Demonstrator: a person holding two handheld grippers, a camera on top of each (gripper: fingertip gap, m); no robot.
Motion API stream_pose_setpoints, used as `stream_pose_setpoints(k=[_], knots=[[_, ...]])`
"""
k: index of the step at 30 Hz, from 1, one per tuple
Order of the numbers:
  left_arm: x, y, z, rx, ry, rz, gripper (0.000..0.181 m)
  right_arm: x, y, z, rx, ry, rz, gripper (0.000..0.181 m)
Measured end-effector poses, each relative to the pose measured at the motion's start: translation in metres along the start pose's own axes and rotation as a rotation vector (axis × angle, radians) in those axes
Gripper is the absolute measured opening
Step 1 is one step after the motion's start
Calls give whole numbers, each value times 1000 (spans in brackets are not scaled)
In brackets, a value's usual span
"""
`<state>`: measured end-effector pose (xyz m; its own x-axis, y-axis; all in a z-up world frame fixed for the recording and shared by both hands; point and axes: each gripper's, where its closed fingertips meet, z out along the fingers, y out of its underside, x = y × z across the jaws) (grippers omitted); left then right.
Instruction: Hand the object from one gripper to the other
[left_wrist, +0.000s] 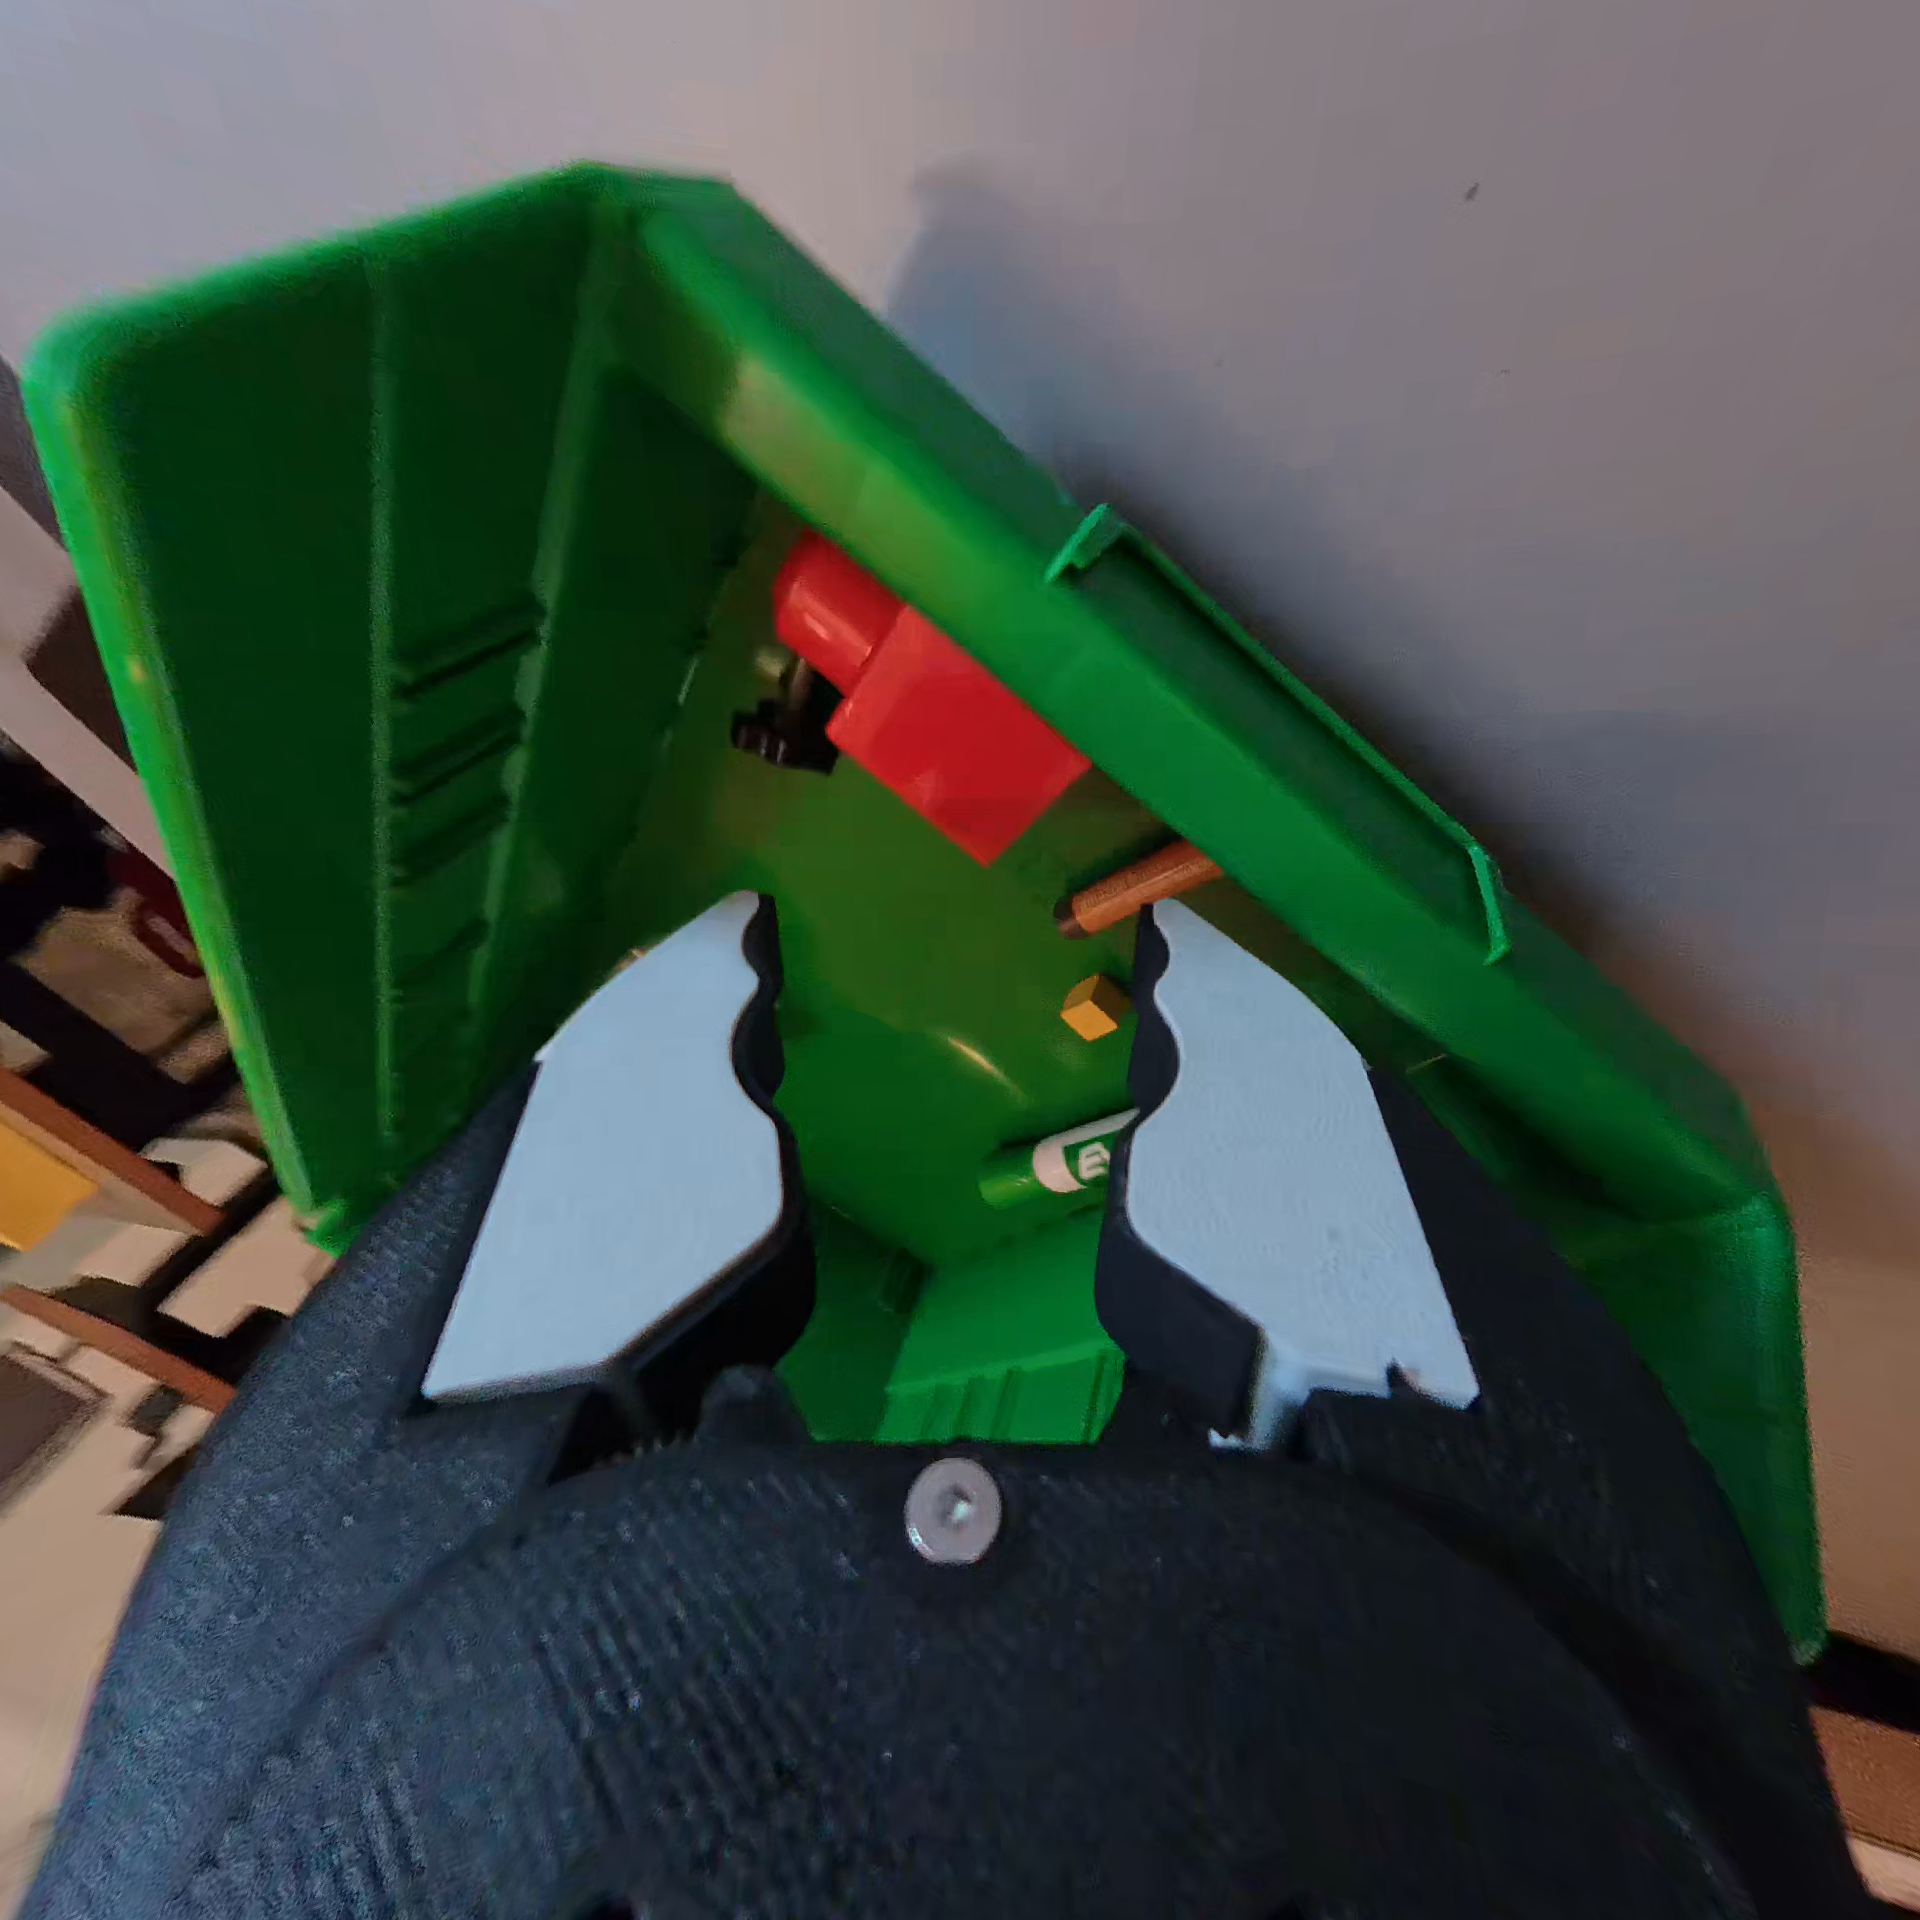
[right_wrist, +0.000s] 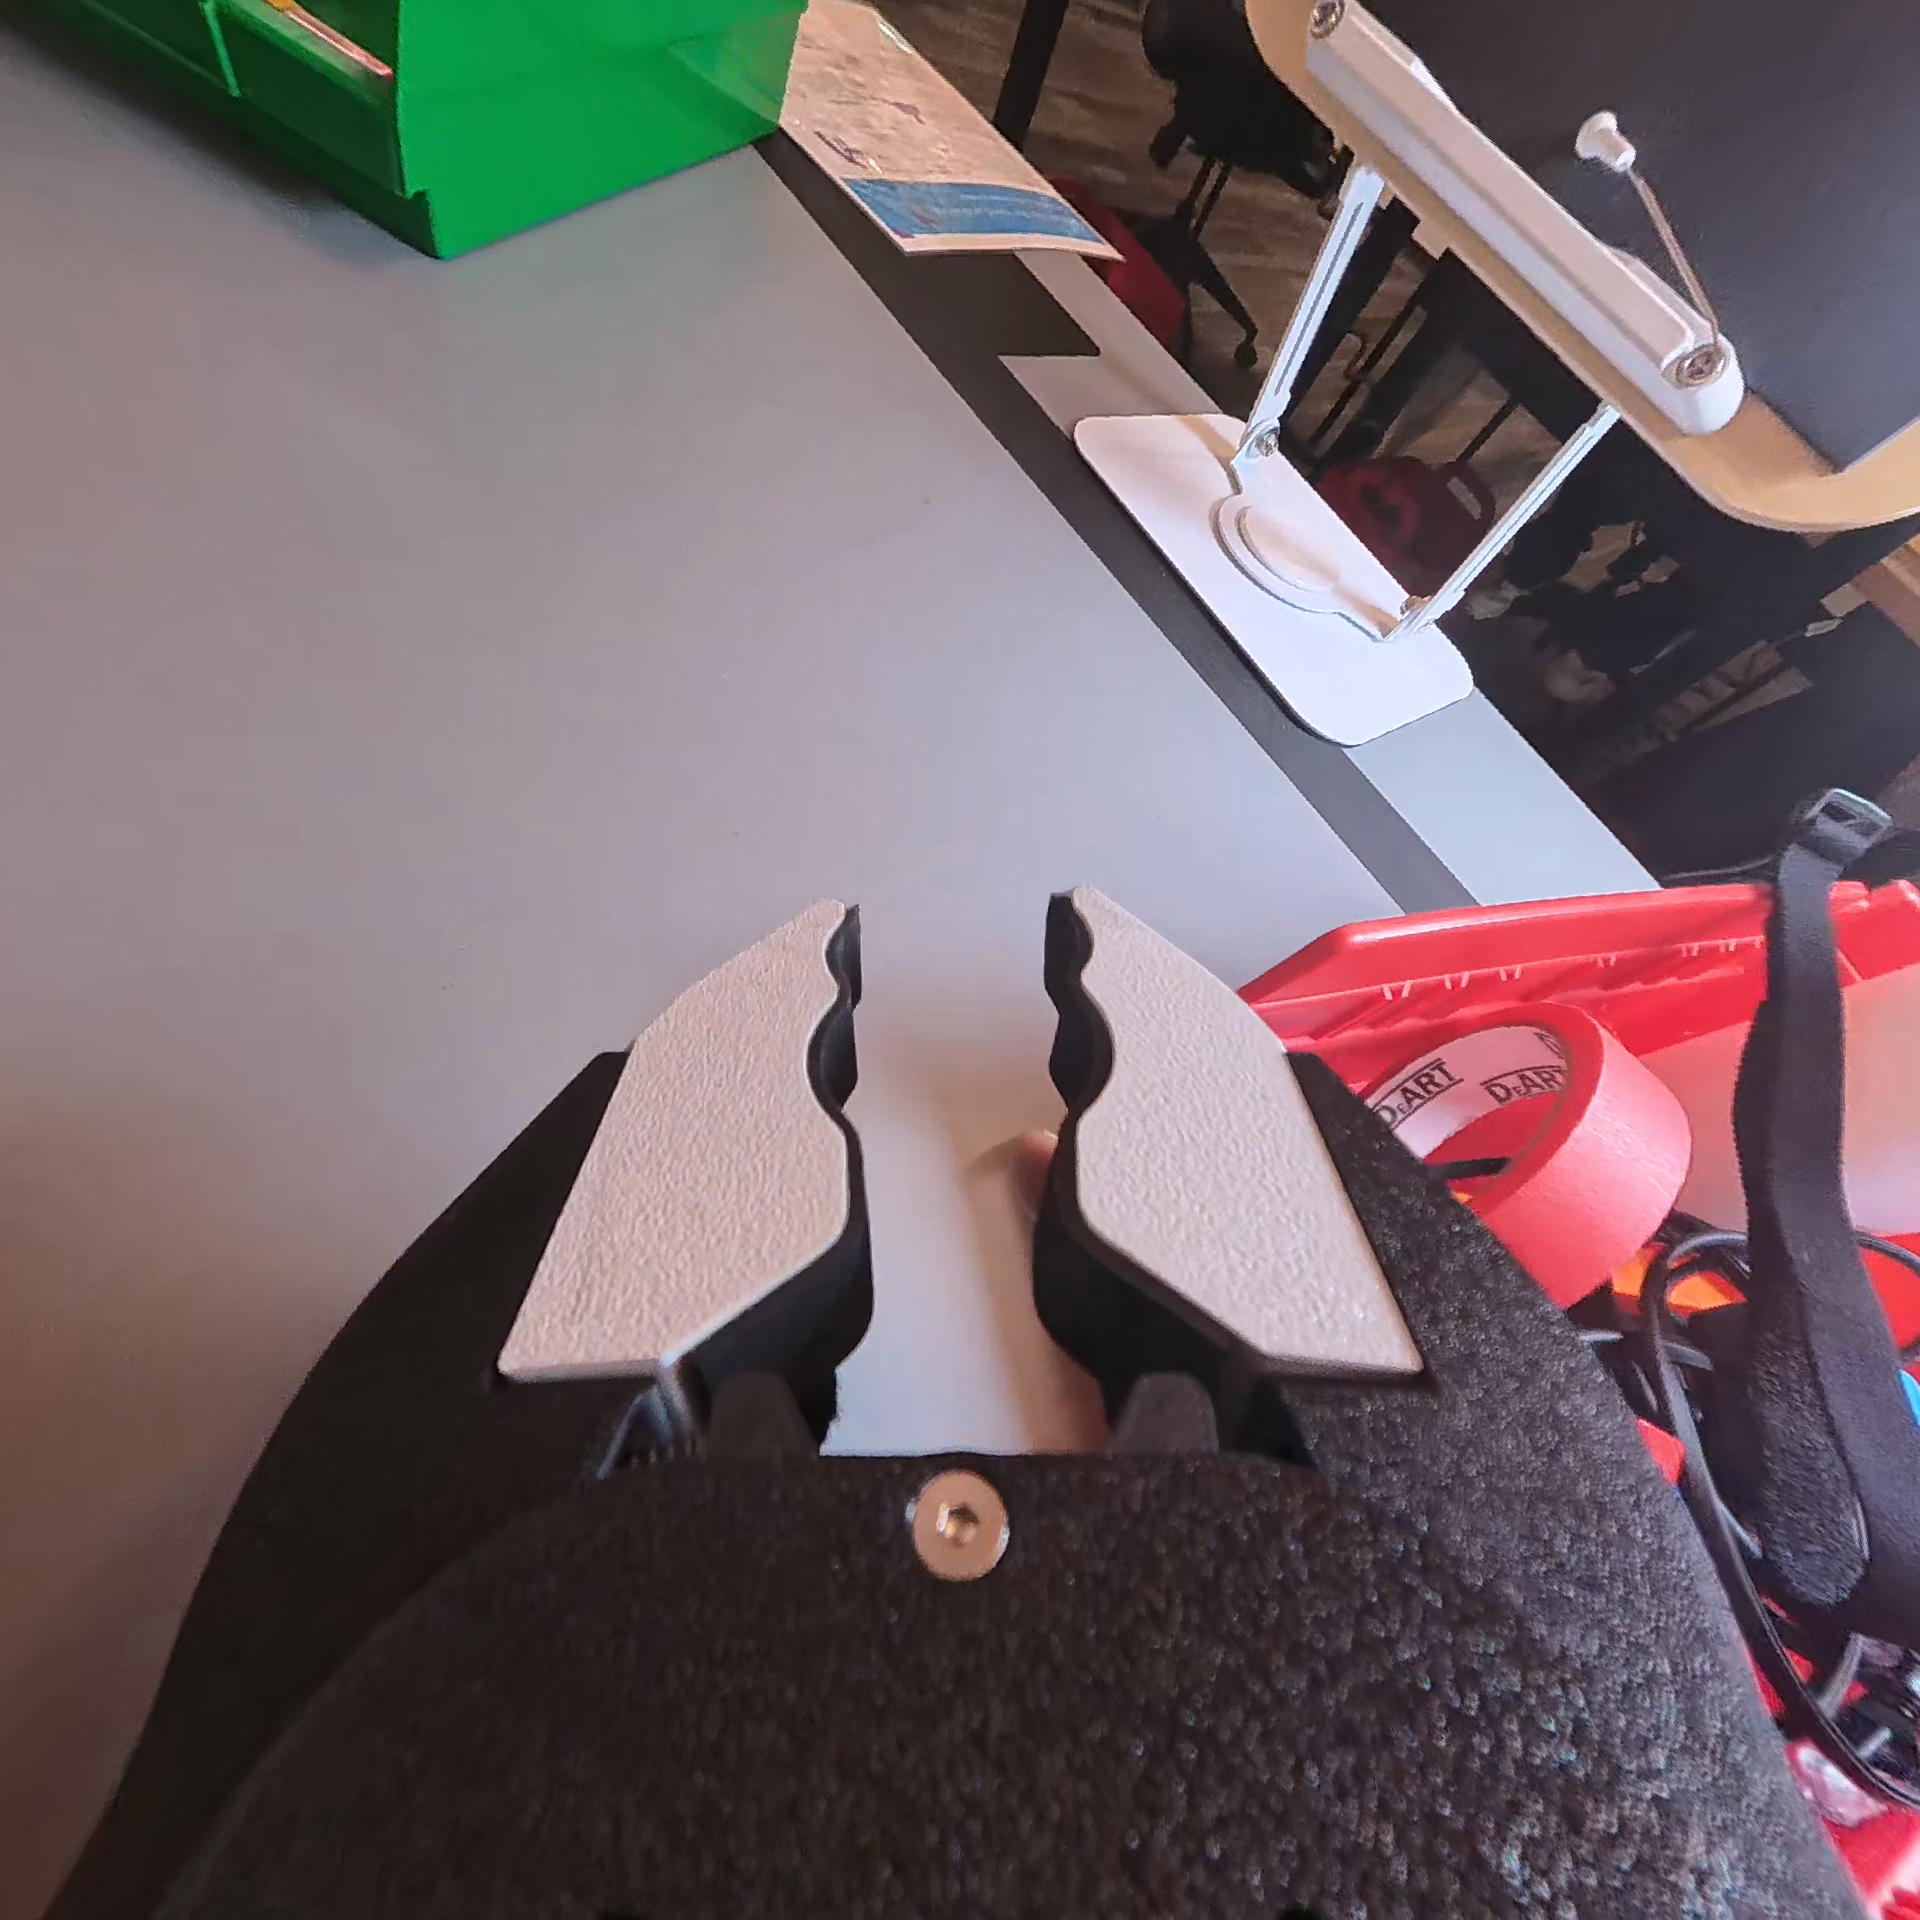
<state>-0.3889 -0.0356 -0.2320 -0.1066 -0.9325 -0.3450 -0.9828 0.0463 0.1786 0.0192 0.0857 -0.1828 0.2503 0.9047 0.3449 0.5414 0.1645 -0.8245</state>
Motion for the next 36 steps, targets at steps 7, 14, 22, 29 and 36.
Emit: stream_pose_setpoints(k=[7, 14, 22, 29, 36], knots=[[-7, -21, 15, 33, -75, 298, 75, 9, 7, 9, -32, 18, 26, 34], [1, -30, 28, 49, 2, 352, 57, 13, 11, 5, -23, 29, 40, 33], [-46, 9, -38, 193, -115, -230, 54, 15, 1, -6, 45, 22, 56, 32], [-120, -19, -197, 1044, -514, -810, 55, 0, -58, -11, 252, -75, 119, 31], [-123, -102, -275, 1688, -773, -767, 54, -30, -165, -22, 513, -343, 362, 42]])
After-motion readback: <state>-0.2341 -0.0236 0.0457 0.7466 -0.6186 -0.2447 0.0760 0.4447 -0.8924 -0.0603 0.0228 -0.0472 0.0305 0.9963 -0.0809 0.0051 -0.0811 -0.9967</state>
